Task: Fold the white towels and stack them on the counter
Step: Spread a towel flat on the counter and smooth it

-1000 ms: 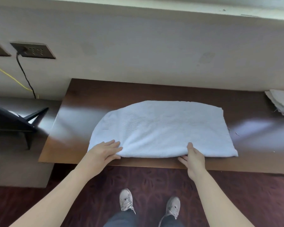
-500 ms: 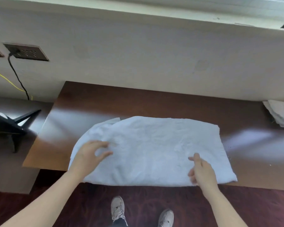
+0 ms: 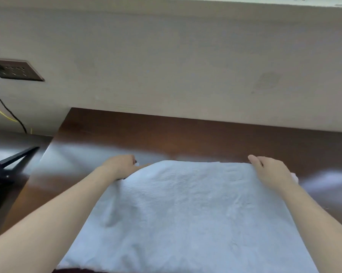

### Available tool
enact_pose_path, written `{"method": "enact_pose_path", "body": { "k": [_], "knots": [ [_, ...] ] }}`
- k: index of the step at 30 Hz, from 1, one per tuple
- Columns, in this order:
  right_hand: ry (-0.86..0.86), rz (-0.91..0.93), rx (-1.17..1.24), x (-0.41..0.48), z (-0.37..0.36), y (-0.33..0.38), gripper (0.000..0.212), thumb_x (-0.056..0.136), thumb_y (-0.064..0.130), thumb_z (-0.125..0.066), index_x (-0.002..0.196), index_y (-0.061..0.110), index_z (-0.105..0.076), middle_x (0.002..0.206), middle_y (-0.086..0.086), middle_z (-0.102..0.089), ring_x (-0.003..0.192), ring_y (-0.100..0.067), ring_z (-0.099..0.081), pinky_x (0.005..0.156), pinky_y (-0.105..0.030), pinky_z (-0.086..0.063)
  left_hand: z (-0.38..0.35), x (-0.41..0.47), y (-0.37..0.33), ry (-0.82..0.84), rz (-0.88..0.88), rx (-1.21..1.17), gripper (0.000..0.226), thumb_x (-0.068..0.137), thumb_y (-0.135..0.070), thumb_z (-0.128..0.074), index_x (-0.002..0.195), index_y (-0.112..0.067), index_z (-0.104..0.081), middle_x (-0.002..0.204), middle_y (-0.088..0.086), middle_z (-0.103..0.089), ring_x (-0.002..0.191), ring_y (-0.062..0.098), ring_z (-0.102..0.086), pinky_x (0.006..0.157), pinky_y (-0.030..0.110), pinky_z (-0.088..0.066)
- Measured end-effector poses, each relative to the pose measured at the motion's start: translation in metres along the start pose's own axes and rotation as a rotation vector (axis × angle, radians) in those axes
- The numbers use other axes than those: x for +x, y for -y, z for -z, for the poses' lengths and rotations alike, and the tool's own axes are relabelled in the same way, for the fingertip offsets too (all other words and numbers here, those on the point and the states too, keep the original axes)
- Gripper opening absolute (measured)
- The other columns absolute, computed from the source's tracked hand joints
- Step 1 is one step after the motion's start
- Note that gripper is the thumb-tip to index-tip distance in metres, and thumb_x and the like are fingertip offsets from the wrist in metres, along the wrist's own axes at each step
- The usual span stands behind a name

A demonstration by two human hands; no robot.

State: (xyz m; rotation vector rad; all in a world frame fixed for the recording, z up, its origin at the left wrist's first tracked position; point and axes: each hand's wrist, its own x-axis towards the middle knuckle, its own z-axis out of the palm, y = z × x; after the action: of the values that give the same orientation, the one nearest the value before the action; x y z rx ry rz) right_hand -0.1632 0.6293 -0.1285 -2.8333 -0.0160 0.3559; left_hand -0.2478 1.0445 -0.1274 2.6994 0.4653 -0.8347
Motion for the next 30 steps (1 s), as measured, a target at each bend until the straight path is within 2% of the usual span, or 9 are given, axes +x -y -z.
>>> {"method": "enact_pose_path", "body": {
  "k": [3,5,8,13,17,20,25,28,30],
  "knots": [
    [0.033,0.013,-0.019,0.006,-0.007,-0.001,0.064,0.103,0.052,-0.029,0.087,0.003,-0.067,0.081,-0.011,-0.067,0.076,-0.026,-0.054,0.065,-0.036,-0.039,0.001,0.004,0.002,0.090,-0.055,-0.021,0.085,0.059,-0.100,-0.038,0.085,-0.021,-0.057,0.094,0.004,-0.067,0.082,0.022,-0.057,0.068,0.030,-0.039],
    [0.059,0.029,-0.079,0.007,-0.008,0.003,0.065,0.101,0.057,-0.024,0.077,0.011,-0.064,0.073,-0.005,-0.064,0.074,-0.024,-0.056,0.063,-0.035,-0.040,0.000,0.001,0.001,0.126,-0.070,-0.046,0.078,0.064,-0.093,-0.042,0.079,-0.018,-0.058,0.090,0.007,-0.069,0.078,0.022,-0.056,0.065,0.028,-0.039],
    [0.084,0.062,-0.118,0.007,0.000,0.014,0.065,0.099,0.061,-0.020,0.065,0.017,-0.053,0.069,-0.004,-0.059,0.068,-0.023,-0.055,0.058,-0.034,-0.038,-0.001,-0.004,0.003,0.120,-0.097,-0.204,0.088,0.060,-0.100,-0.037,0.068,-0.016,-0.060,0.064,0.003,-0.060,0.060,0.018,-0.052,0.061,0.031,-0.036],
    [0.124,0.050,-0.069,0.011,-0.003,0.030,0.075,0.095,0.067,-0.012,0.086,0.014,-0.065,0.087,-0.005,-0.065,0.092,-0.030,-0.055,0.076,-0.040,-0.041,-0.006,-0.012,0.001,0.156,-0.123,-0.409,0.082,0.051,-0.105,-0.034,0.058,-0.023,-0.038,0.053,-0.010,-0.044,0.050,0.010,-0.042,0.059,0.032,-0.030],
    [0.078,0.031,-0.046,0.003,-0.009,0.038,0.078,0.096,0.066,-0.010,0.076,0.009,-0.060,0.082,-0.006,-0.062,0.089,-0.031,-0.054,0.079,-0.042,-0.042,-0.012,-0.013,0.001,0.156,-0.163,-0.480,0.087,0.047,-0.103,-0.045,0.064,-0.020,-0.025,0.060,-0.006,-0.031,0.056,0.013,-0.030,0.060,0.034,-0.021],
    [0.056,0.013,-0.033,-0.001,-0.003,0.038,0.081,0.096,0.065,-0.009,0.073,0.006,-0.059,0.077,-0.007,-0.060,0.085,-0.030,-0.055,0.077,-0.041,-0.042,-0.013,-0.013,0.003,0.119,-0.148,-0.595,0.078,0.052,-0.094,-0.059,0.059,-0.021,-0.032,0.058,-0.010,-0.033,0.056,0.010,-0.031,0.057,0.031,-0.024],
    [-0.096,-0.032,-0.014,-0.008,0.026,0.033,0.087,0.088,0.072,-0.001,0.067,0.007,-0.056,0.066,-0.002,-0.051,0.082,-0.034,-0.051,0.072,-0.040,-0.036,0.011,-0.015,0.009,-0.336,-0.048,-0.856,0.038,0.086,-0.044,-0.073,0.056,-0.025,-0.059,0.058,-0.013,-0.053,0.060,0.012,-0.046,0.058,0.024,-0.036],
    [-0.462,0.045,-0.004,-0.017,0.048,0.034,0.078,0.097,0.059,-0.008,0.057,0.002,-0.046,0.052,-0.001,-0.040,0.062,-0.030,-0.039,0.061,-0.038,-0.027,0.038,-0.015,0.007,-0.656,-0.005,-1.074,0.027,0.075,-0.050,-0.080,0.077,-0.025,-0.071,0.076,-0.006,-0.068,0.073,0.012,-0.060,0.067,0.026,-0.045],
    [-0.771,0.163,-0.031,-0.020,0.056,0.035,0.055,0.097,0.037,-0.016,0.059,0.005,-0.038,0.052,-0.006,-0.036,0.056,-0.026,-0.030,0.059,-0.035,-0.022,0.050,-0.013,0.003,-0.866,-0.071,-1.208,0.032,0.071,-0.053,-0.082,0.074,-0.025,-0.067,0.067,-0.015,-0.065,0.064,0.002,-0.056,0.065,0.022,-0.044]
  ]
}}
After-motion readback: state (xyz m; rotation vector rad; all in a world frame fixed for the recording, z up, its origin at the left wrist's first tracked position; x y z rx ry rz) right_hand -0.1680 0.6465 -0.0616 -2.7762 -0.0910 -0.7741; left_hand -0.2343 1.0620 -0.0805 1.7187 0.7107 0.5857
